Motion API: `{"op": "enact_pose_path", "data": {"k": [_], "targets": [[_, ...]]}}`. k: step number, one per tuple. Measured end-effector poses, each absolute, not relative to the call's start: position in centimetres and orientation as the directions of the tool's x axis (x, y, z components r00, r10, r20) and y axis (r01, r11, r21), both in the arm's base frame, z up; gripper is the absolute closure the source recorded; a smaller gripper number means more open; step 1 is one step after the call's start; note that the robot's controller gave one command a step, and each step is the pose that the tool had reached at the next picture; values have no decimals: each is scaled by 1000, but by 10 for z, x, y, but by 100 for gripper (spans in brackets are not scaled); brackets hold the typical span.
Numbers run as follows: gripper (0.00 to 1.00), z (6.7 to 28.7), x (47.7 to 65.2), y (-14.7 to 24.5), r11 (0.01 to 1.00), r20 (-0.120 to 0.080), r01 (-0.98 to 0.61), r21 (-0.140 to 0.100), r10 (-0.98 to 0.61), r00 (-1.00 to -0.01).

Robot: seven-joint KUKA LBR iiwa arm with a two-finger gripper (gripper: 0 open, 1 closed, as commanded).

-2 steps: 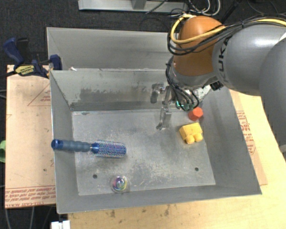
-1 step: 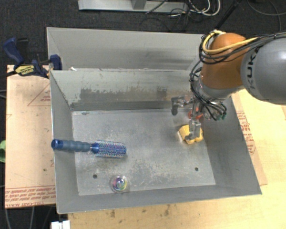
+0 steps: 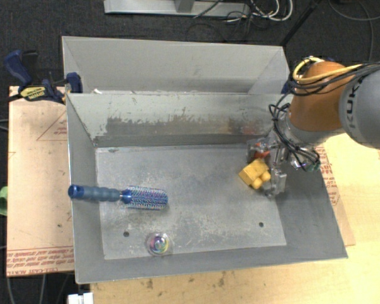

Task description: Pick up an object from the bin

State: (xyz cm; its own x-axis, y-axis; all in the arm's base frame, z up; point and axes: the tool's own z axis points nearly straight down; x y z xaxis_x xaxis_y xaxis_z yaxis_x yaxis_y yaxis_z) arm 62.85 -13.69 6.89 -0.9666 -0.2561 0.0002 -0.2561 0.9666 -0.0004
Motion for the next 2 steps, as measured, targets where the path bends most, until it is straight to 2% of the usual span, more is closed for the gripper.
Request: {"op": "enact_pose_path", "data": {"k": [1, 2], "targets": [[100, 71, 630, -133, 966, -4, -260, 0, -260, -965], [100, 300, 627, -143, 959, -13, -284, -6, -284, -959]]}}
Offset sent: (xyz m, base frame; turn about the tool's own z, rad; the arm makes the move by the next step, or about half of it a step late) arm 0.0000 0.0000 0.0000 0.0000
